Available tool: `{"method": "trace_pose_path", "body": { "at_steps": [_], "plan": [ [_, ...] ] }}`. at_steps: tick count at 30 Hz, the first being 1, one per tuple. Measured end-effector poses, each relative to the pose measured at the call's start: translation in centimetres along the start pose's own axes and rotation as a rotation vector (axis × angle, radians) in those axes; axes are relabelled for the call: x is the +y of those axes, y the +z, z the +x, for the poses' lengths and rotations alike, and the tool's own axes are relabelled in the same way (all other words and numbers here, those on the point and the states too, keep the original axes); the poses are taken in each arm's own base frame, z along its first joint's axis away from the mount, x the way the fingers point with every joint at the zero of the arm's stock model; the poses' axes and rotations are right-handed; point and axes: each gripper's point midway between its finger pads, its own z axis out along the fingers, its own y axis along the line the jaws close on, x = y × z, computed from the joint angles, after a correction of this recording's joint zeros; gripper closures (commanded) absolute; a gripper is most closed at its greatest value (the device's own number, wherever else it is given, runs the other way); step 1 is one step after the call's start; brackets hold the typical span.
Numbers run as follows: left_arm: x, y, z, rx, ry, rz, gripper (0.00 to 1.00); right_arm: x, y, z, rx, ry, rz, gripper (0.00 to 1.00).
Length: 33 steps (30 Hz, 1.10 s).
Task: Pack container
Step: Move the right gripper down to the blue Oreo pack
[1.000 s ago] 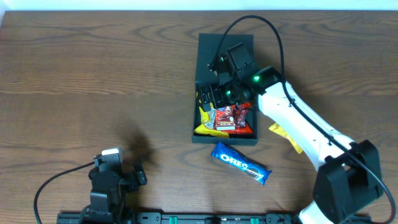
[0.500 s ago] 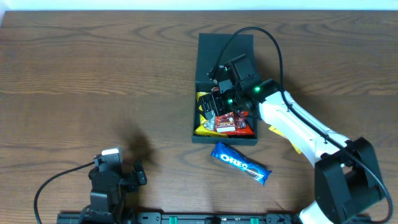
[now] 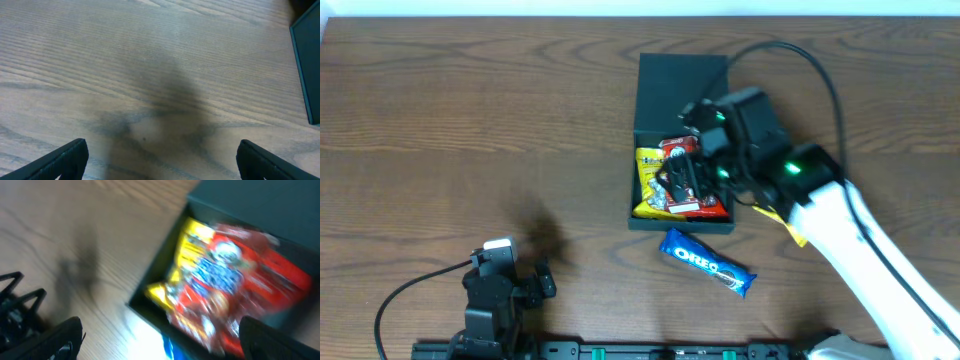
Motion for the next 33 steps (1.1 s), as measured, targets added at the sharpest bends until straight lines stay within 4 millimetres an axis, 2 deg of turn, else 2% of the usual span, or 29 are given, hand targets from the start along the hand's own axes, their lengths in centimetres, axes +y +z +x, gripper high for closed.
{"method": "trace_pose_path", "body": {
  "at_steps": [1,3,7,10,13,16,18,24,30,33],
  "plan": [
    [0.0,0.0,0.0,0.000,0.000,0.000,0.05,-0.5,-1.6,1.1,0.015,0.009,0.046,0.01],
    [0.0,0.0,0.0,0.000,0.000,0.000,0.05,-1.2,-3.5,3.0,0.051,0.020,0.106,0.01],
    [0.0,0.0,0.0,0.000,0.000,0.000,0.05,-2.2,-5.6,7.2,0.171,0.035,0.180,0.01],
    [0.0,0.0,0.0,0.000,0.000,0.000,0.05,-2.2,-5.0,10.0,0.275,-0.010,0.193,0.01],
    [0.0,0.0,0.0,0.000,0.000,0.000,0.05,-1.8,-3.3,13.6,0.392,-0.113,0.185,0.01],
    [0.0,0.0,0.0,0.000,0.000,0.000,0.05,-1.1,-1.8,16.3,0.466,-0.213,0.164,0.01],
    [0.0,0.0,0.0,0.000,0.000,0.000,0.05,-0.7,-1.0,17.1,0.478,-0.257,0.149,0.01],
    [0.0,0.0,0.0,0.000,0.000,0.000,0.05,-0.7,1.4,16.9,0.432,-0.324,0.157,0.01],
    [0.0,0.0,0.0,0.000,0.000,0.000,0.05,-3.2,3.6,19.3,0.530,-0.433,0.273,0.01],
    [0.0,0.0,0.0,0.000,0.000,0.000,0.05,-3.7,4.5,19.3,0.550,-0.482,0.294,0.01]
  ]
}}
